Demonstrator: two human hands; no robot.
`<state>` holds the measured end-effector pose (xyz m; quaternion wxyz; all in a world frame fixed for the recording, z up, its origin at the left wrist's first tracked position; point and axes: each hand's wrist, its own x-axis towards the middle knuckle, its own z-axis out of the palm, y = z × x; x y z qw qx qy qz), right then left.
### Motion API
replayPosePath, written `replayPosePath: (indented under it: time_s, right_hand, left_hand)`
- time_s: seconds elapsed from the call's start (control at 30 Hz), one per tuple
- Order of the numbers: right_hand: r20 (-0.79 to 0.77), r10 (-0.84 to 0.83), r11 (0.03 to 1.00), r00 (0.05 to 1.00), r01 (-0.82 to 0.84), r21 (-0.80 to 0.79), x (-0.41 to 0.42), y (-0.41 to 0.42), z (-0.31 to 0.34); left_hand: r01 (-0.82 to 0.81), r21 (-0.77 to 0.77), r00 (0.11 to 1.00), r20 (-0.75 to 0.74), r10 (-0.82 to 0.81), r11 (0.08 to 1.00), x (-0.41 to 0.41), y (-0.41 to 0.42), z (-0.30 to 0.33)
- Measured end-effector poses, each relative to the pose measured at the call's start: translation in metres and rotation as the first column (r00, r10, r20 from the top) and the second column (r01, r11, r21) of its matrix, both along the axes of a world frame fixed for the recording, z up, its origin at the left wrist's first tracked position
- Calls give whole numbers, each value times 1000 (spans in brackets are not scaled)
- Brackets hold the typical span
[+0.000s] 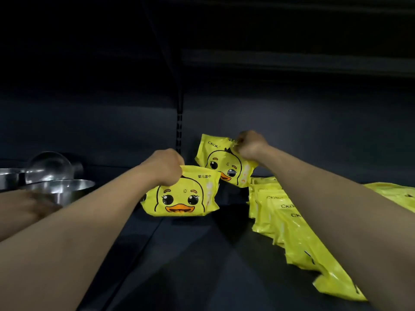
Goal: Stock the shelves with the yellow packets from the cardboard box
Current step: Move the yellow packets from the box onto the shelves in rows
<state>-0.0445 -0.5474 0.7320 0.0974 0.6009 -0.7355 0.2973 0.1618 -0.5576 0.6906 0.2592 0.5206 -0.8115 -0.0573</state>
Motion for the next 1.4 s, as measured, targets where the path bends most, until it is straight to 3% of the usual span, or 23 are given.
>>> replayPosePath:
  time_s: [0.3, 0.47, 0.57, 0.7, 0.8, 1.03, 1.4]
  right_hand:
    - [-306, 52, 947, 950, 51, 318, 12, -57, -21]
    - [-362, 76, 921, 929, 74, 383, 10, -74, -39]
    - [-413, 55, 936, 909, 98, 339, 11, -80, -48]
    - [-441, -130, 973, 888, 200, 116, 13, -80, -49]
    - [-520, -185, 966, 834, 251, 58, 11, -77, -45]
    - [-525, -234, 957, 818, 288, 24, -3, -42, -15]
    - [-522, -135, 962, 842, 238, 135, -69, 1, -12]
  left_hand:
    - [38, -4, 991, 132, -38, 999, 0, -27, -2]
    - [46, -9, 983, 176, -43, 999, 0, -37, -5]
    - [49, -1, 982, 182, -48, 999, 0, -43, -10]
    - [56, 15, 985, 161, -58, 998, -2, -50, -16]
    - [55, 20, 983, 175, -57, 998, -5, -52, -17]
    - [104, -11, 977, 191, -100, 995, -26, -60, -13]
    - [153, -20, 983, 108, -150, 988, -101, -95, -27]
